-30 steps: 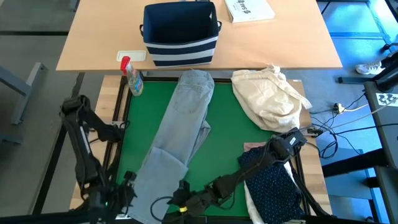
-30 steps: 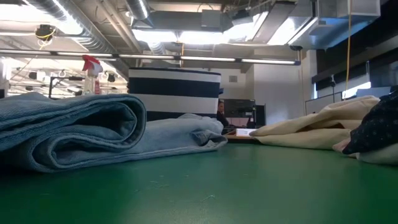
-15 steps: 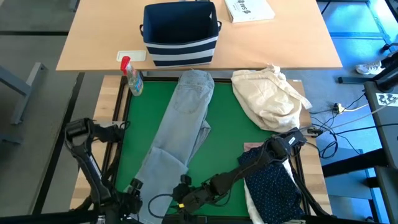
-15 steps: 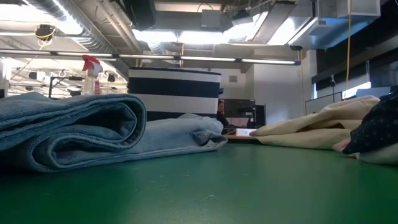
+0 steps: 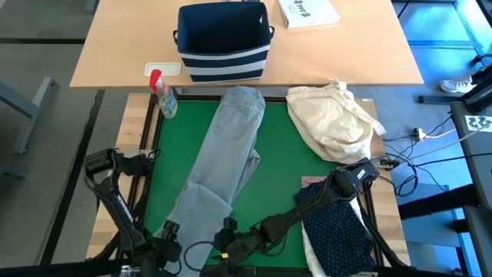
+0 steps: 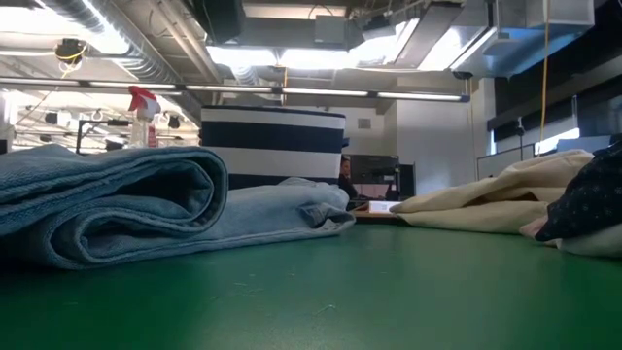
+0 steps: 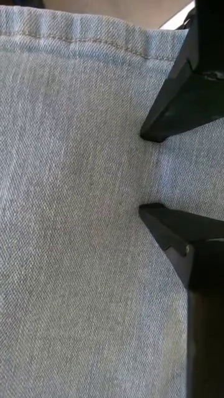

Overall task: Fold laundry
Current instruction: Fold the blue jeans

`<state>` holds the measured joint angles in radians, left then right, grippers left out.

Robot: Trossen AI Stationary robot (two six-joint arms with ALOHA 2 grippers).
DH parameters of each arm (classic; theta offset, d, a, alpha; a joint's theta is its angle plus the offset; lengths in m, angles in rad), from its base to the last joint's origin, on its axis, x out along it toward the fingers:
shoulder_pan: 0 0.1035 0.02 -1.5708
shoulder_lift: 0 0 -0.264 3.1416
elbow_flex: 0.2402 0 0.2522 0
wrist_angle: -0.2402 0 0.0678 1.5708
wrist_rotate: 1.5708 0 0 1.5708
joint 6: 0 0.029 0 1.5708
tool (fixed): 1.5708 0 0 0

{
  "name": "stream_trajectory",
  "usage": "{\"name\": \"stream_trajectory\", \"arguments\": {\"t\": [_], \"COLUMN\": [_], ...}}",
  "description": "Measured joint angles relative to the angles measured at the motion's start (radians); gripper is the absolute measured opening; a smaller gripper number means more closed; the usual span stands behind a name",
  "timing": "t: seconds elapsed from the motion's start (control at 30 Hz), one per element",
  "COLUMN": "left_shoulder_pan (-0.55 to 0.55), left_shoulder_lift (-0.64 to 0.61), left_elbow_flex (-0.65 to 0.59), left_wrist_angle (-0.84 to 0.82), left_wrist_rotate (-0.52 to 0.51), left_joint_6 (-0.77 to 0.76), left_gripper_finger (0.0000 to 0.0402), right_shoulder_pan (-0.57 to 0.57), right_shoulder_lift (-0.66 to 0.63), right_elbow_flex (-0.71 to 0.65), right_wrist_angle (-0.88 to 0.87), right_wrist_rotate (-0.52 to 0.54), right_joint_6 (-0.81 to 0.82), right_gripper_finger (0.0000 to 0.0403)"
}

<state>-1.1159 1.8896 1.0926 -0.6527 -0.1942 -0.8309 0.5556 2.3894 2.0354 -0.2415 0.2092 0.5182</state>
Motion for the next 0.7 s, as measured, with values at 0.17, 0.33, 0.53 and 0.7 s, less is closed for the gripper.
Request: {"name": "stream_trajectory", "arguments": {"t": [0.17,0.33,0.53,0.7], "left_shoulder_pan": [0.009,0.010,0.015,0.030], "left_shoulder_lift": [0.015,0.034,0.037,-0.074], "left_elbow_flex": [0.002,0.002,0.002,-0.021], "left_wrist_angle": [0.016,0.061,0.069,-0.009], "left_wrist_rotate": [-0.018,-0.094,-0.109,-0.080], "left_joint_6": [0.025,0.027,0.024,0.036], "left_gripper_finger": [0.0186,0.0094,0.0020,0.0020], "right_shoulder_pan": [0.000,0.000,0.000,0.014], "right_shoulder_lift": [0.000,0.000,0.000,-0.002], "right_elbow_flex": [0.000,0.000,0.000,0.032], "right_wrist_angle": [0.003,0.004,0.005,-0.031], "right_wrist_rotate": [0.005,0.007,0.007,-0.010], "right_joint_6": [0.015,0.029,0.030,0.006], "right_gripper_finger": [0.0206,0.0206,0.0206,0.0206]}}
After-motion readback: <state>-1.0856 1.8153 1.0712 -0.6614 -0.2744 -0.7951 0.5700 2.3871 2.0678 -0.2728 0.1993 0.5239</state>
